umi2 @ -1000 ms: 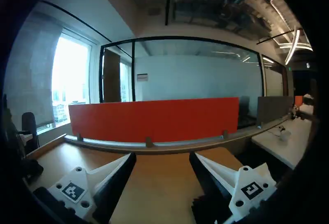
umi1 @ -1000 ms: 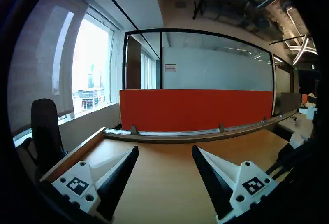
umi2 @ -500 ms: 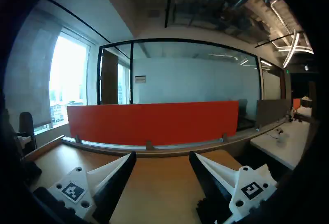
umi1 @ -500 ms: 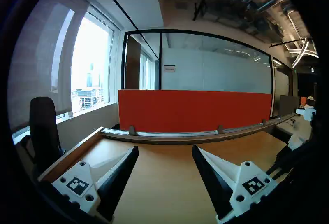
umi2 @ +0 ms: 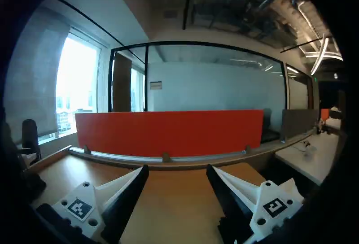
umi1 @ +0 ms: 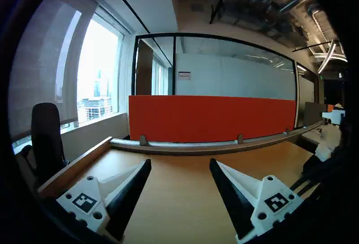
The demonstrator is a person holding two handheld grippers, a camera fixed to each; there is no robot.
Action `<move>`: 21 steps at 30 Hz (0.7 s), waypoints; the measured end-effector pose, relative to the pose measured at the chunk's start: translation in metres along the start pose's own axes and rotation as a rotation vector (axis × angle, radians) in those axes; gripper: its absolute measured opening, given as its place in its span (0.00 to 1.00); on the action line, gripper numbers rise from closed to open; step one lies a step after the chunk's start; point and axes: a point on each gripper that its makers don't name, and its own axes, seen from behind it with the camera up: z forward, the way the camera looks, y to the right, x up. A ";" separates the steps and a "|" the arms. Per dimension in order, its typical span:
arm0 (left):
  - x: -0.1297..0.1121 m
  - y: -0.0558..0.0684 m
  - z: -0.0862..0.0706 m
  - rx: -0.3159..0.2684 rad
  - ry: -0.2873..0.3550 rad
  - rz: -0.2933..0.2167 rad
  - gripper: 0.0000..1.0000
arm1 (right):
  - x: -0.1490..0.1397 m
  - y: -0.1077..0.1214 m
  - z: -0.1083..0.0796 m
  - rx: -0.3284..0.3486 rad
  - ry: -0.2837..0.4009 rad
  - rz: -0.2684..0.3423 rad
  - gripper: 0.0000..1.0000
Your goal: Fold towel
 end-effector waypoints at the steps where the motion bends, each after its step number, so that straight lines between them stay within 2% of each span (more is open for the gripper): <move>1: -0.004 0.000 0.000 0.001 0.003 0.003 0.96 | -0.001 -0.001 0.000 0.000 0.001 0.004 1.00; 12: -0.050 0.001 0.006 0.003 0.042 0.028 0.96 | -0.030 -0.005 -0.003 -0.010 -0.011 0.048 0.99; 21: -0.082 -0.005 0.007 0.016 0.067 0.012 0.96 | -0.035 -0.008 -0.004 -0.003 0.011 0.083 0.99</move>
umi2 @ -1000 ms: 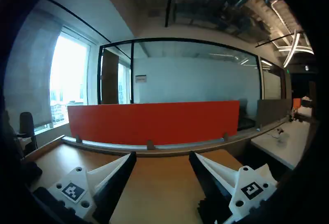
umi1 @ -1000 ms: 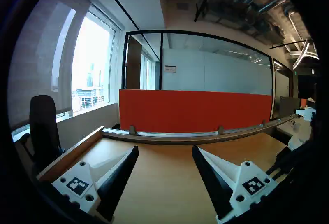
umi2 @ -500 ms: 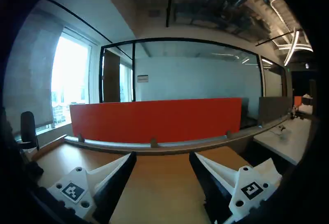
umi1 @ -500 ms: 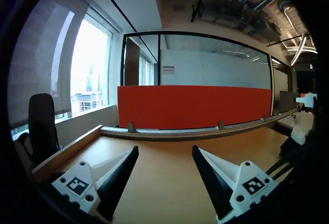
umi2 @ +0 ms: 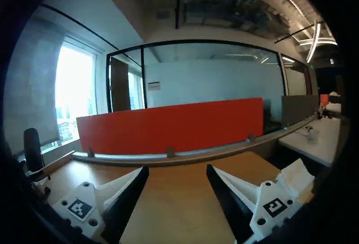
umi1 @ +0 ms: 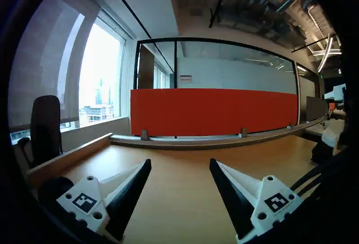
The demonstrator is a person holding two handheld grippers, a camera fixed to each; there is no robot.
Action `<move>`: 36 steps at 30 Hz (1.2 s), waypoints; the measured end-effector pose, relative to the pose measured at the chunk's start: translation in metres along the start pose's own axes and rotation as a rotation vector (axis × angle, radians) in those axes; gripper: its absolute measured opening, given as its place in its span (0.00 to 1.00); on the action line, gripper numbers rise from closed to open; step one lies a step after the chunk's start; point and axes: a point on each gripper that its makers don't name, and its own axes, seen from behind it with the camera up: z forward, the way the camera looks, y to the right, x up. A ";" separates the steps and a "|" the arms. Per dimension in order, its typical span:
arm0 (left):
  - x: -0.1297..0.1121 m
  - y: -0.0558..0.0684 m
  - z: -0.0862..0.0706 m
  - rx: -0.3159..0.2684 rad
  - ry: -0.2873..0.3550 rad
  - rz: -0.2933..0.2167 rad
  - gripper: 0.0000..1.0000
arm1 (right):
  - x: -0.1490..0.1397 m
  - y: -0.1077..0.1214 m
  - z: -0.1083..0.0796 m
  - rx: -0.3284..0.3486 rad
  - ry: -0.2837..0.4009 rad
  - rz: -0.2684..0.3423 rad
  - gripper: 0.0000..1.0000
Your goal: Fold towel
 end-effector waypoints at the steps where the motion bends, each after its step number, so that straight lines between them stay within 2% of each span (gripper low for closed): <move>1: -0.002 -0.001 0.000 0.000 0.003 0.001 0.96 | 0.000 0.000 0.000 -0.001 0.005 -0.003 0.99; 12: -0.035 -0.008 -0.006 0.008 0.010 0.034 0.96 | -0.009 0.000 -0.004 -0.015 0.030 -0.033 0.99; 21: -0.050 -0.011 -0.009 0.009 0.037 0.002 0.96 | -0.014 0.000 -0.005 -0.021 0.041 -0.056 0.99; 27: -0.063 -0.017 -0.009 0.016 0.026 -0.014 0.96 | -0.021 -0.003 -0.004 -0.014 0.042 -0.059 0.99; 36: -0.064 -0.015 -0.008 0.017 0.016 0.008 0.96 | -0.025 -0.006 -0.004 -0.013 0.032 -0.071 1.00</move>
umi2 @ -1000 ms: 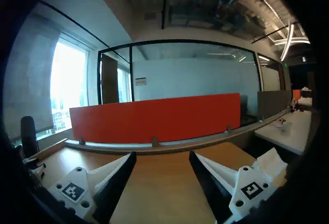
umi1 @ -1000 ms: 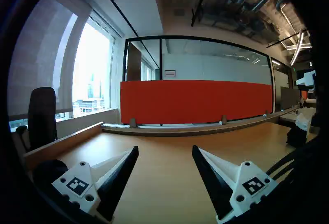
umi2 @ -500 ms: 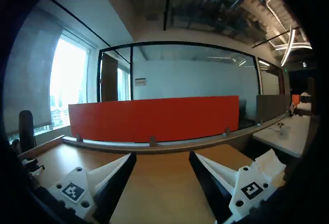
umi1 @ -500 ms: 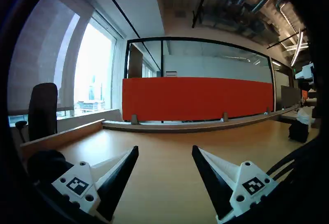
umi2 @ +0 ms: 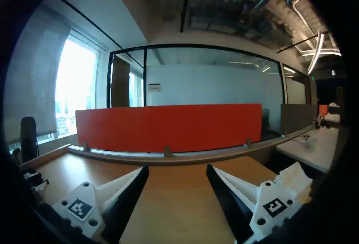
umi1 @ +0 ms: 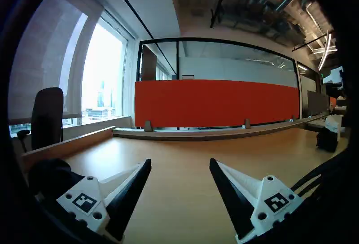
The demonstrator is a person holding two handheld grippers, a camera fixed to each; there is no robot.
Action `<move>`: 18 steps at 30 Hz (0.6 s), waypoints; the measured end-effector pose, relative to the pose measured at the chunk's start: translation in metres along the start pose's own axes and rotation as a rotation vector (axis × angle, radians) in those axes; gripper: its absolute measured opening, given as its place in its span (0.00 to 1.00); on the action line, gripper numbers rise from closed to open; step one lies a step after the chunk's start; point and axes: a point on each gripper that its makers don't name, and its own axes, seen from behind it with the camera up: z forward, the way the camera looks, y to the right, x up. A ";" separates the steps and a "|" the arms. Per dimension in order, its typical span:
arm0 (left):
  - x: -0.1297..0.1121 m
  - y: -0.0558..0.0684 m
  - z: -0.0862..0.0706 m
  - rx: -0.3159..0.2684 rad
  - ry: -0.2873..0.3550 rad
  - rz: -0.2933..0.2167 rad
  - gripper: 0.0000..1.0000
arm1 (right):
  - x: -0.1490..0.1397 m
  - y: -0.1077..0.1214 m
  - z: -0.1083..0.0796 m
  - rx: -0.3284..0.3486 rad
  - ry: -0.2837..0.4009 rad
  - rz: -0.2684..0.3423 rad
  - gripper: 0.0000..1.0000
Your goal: Fold towel
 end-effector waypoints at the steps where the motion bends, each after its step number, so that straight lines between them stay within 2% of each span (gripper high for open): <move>1: 0.000 0.000 0.000 0.000 0.000 0.000 0.97 | 0.001 -0.001 0.000 0.001 0.000 0.000 1.00; 7: 0.001 0.000 0.000 0.000 0.000 0.001 0.96 | 0.005 -0.004 0.001 0.009 0.004 -0.005 0.99; 18: 0.001 0.000 -0.001 -0.002 0.000 0.001 0.96 | 0.004 0.005 -0.001 0.002 0.009 0.004 0.99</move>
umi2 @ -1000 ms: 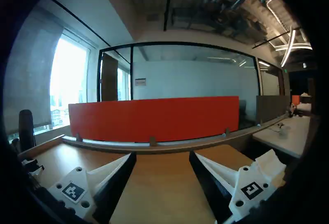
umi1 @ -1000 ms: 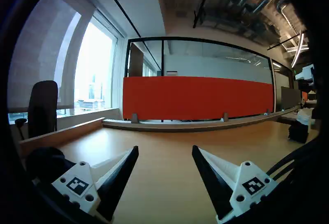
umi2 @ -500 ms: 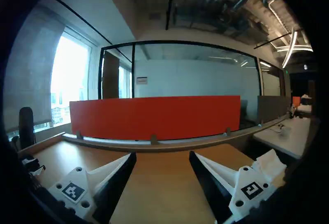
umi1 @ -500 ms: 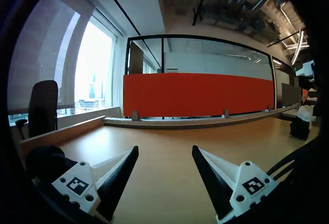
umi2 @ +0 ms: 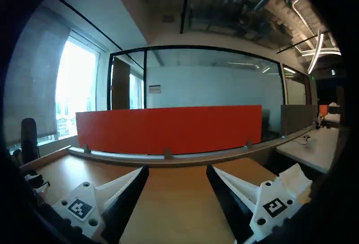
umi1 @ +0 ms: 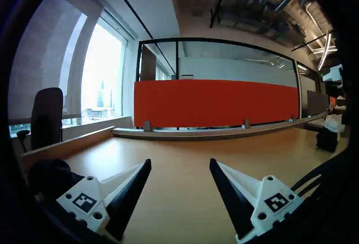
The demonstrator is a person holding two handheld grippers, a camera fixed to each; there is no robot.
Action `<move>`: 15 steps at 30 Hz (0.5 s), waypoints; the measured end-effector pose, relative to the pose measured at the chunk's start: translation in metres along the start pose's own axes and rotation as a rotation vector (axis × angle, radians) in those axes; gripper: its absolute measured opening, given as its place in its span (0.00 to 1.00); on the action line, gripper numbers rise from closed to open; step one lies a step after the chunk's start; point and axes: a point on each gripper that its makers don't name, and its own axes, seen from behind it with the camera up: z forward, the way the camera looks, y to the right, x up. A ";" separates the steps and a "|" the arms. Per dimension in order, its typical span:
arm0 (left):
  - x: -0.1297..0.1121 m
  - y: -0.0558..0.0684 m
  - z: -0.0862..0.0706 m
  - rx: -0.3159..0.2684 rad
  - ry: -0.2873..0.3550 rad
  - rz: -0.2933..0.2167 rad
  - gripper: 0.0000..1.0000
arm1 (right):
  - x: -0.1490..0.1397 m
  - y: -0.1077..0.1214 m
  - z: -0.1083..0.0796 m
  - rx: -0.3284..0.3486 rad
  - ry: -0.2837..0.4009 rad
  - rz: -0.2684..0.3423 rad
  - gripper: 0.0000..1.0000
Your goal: Fold towel
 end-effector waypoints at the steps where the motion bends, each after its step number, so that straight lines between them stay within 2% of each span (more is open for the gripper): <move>1: 0.000 0.000 0.000 0.001 0.000 0.000 0.96 | 0.000 0.000 0.000 0.000 0.000 0.000 0.99; 15: -0.004 0.000 0.001 0.002 0.000 0.002 0.97 | 0.004 0.004 0.005 0.011 0.025 -0.011 0.99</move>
